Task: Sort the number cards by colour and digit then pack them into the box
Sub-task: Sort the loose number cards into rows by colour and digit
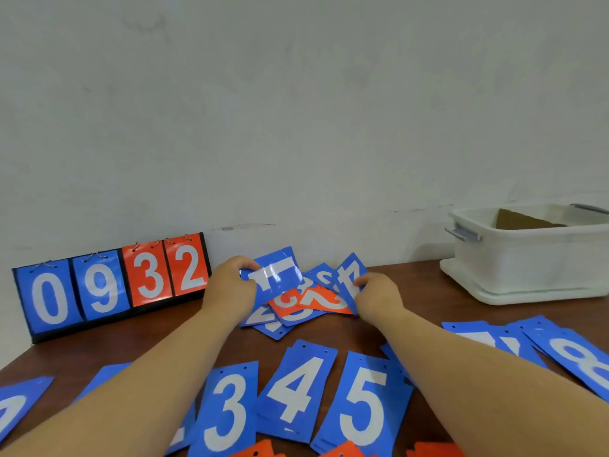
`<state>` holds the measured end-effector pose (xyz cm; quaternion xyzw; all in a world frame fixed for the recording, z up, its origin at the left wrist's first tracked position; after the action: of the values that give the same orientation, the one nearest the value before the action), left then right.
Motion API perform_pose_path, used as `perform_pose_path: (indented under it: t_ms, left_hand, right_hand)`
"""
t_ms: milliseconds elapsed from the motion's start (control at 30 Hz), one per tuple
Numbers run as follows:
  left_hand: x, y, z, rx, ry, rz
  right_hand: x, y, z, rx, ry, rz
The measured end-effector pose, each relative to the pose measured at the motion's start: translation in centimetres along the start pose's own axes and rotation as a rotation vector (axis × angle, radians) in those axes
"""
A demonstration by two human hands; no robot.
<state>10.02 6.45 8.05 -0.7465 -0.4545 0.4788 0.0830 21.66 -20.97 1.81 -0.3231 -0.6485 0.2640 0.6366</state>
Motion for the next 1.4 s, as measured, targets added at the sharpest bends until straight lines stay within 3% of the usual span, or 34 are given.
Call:
perform_pose_path:
  t_ms: [167, 300, 467, 600, 800, 967, 1033, 1100, 1167, 1267, 1400]
  left_hand:
    - [-4.2, -6.7, 5.0, -0.049, 0.061, 0.201]
    - [-7.8, -11.2, 12.5, -0.003, -0.001, 0.486]
    - [-11.8, -14.0, 22.8, 0.052, -0.024, 0.614]
    - [-13.2, -14.7, 28.5, 0.083, -0.008, 0.552]
    - [-14.2, -16.7, 30.8, 0.06, 0.151, 0.201]
    - [-14.1, -15.1, 31.5, 0.371, 0.12, 0.213]
    - [-14.0, -14.2, 31.9, 0.435, 0.082, 0.252]
    - [-13.5, -13.9, 31.9, 0.372, 0.051, 0.295]
    - [-12.1, -14.1, 31.6, 0.202, -0.005, 0.384]
    - [-9.5, -14.3, 31.7, -0.064, -0.097, 0.524]
    - [-6.7, -13.9, 32.2, -0.2, -0.158, 0.57]
  right_hand:
    - [3.0, -6.5, 6.3, -0.039, -0.082, -0.457]
    - [3.9, -10.6, 16.0, 0.043, -0.221, -0.562]
    - [1.0, -12.3, 27.3, 0.054, -0.291, -0.745]
    - [-0.5, -11.7, 33.0, 0.045, -0.33, -0.66]
    - [0.7, -9.9, 38.4, 0.253, -0.452, -0.357]
    - [1.9, -8.6, 39.8, 0.4, -0.446, -0.464]
    - [2.0, -8.1, 39.6, 0.384, -0.432, -0.553]
    - [1.8, -7.9, 39.1, 0.318, -0.414, -0.62]
    - [1.0, -7.4, 38.7, 0.278, -0.383, -0.655]
    - [0.6, -5.2, 39.3, 0.445, -0.353, -0.613]
    - [1.0, -2.5, 39.4, 0.472, -0.338, -0.57]
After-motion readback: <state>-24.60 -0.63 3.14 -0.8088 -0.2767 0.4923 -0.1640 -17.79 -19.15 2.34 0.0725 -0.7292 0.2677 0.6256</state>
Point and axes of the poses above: each hand's wrist, its own z-axis away from the middle knuckle, its own y-axis out of the palm, x = y × z, the point moved 8 cm from there along -z, towards the middle knuckle, and after that the axes turned 11 degrees about y, right-handed, at the moved point
